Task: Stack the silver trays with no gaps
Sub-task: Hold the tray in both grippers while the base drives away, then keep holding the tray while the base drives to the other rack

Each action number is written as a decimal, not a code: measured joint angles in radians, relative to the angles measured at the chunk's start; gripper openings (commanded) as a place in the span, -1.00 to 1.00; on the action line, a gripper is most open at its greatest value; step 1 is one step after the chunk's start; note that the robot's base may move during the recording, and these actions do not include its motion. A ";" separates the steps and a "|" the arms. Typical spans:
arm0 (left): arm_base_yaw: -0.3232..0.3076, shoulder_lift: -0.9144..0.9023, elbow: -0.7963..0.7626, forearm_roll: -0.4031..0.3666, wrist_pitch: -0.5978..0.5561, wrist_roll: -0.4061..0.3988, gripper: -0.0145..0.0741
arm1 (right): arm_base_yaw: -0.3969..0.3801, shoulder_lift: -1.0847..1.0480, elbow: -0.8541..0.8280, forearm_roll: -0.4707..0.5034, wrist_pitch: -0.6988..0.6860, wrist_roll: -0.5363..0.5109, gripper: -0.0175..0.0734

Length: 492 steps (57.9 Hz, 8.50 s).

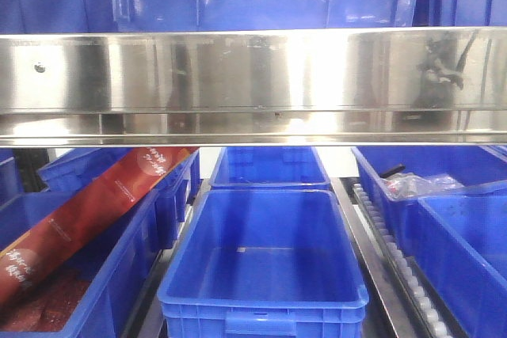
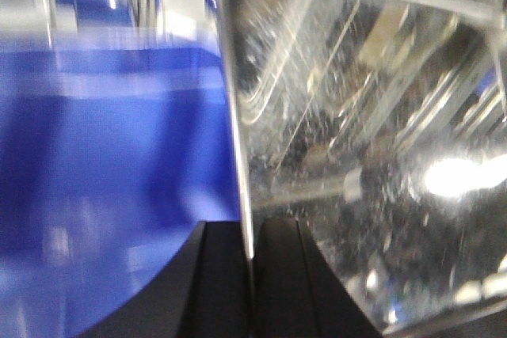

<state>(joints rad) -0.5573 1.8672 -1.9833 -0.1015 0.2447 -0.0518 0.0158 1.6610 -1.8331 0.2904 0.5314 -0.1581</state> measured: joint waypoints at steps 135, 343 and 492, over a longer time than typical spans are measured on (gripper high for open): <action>0.000 0.000 0.000 0.009 -0.046 0.005 -0.72 | 0.002 -0.001 0.000 0.010 -0.016 0.000 -0.79; 0.000 0.000 0.000 0.010 -0.049 0.005 -0.72 | 0.003 -0.002 0.000 0.010 -0.019 0.000 -0.79; 0.008 0.000 0.000 0.010 -0.061 0.005 -0.72 | 0.007 -0.007 -0.002 0.014 -0.023 0.000 -0.79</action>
<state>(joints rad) -0.5493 1.8672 -1.9833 -0.0915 0.1838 -0.0470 0.0232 1.6540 -1.8352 0.3042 0.5082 -0.1581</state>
